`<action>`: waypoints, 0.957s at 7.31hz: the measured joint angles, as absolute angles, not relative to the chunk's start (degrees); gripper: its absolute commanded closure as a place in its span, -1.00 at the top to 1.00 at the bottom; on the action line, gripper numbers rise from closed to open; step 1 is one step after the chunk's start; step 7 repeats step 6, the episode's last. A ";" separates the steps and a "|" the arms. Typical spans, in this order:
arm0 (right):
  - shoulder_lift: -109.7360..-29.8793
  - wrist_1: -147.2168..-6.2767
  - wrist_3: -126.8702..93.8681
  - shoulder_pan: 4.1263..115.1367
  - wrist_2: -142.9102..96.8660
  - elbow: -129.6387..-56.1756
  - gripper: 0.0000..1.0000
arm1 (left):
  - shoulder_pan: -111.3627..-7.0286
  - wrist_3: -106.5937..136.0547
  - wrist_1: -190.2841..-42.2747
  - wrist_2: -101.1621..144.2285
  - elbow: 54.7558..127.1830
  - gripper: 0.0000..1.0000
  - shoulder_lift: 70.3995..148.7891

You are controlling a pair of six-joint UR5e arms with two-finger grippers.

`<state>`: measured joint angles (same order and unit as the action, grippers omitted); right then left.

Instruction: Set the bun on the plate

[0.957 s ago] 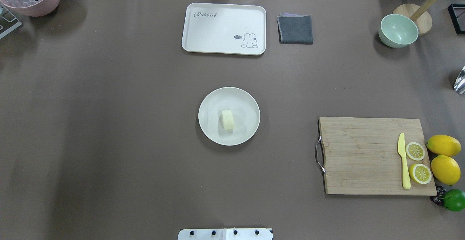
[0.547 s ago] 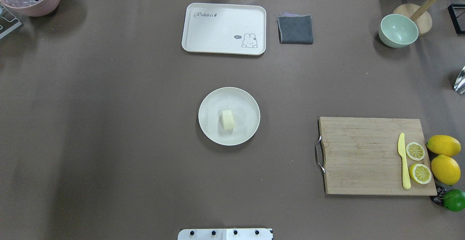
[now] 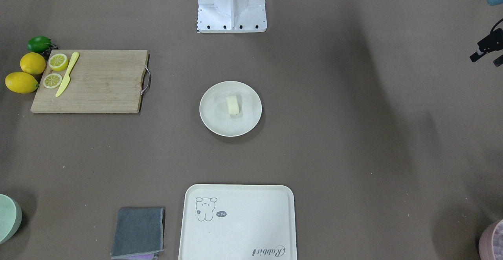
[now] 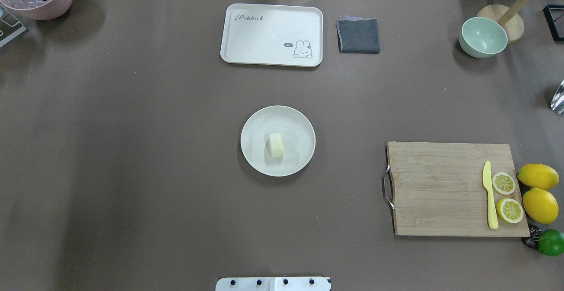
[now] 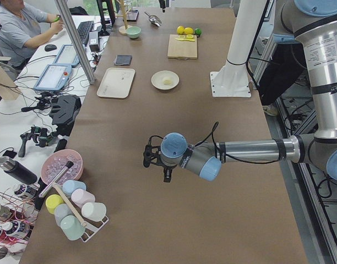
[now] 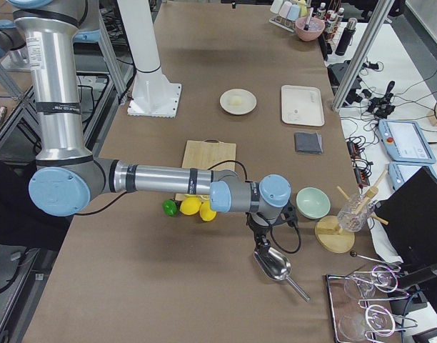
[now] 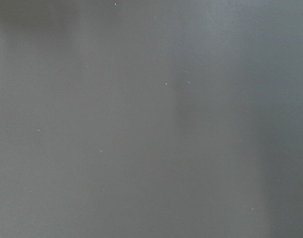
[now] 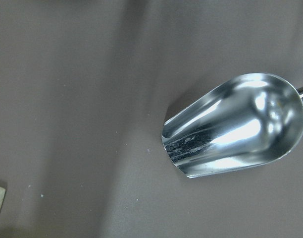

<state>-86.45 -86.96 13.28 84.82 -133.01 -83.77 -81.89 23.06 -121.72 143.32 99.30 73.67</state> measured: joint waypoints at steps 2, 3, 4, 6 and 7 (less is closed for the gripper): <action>-86.94 -86.73 12.53 84.81 -133.05 -84.12 1.00 | -83.47 27.95 -121.74 137.99 101.93 0.95 73.12; -87.09 -86.69 12.09 84.81 -133.08 -84.47 1.00 | -83.17 29.34 -121.58 137.13 102.96 0.95 73.19; -87.34 -86.67 11.87 84.81 -133.12 -84.82 1.00 | -82.02 29.67 -121.32 136.76 103.42 0.95 73.43; -87.71 -86.66 11.63 84.91 -133.10 -85.52 1.00 | -80.43 28.15 -119.76 136.17 103.37 0.95 73.62; -87.71 -86.66 11.63 84.91 -133.10 -85.52 1.00 | -80.43 28.15 -119.76 136.17 103.37 0.95 73.62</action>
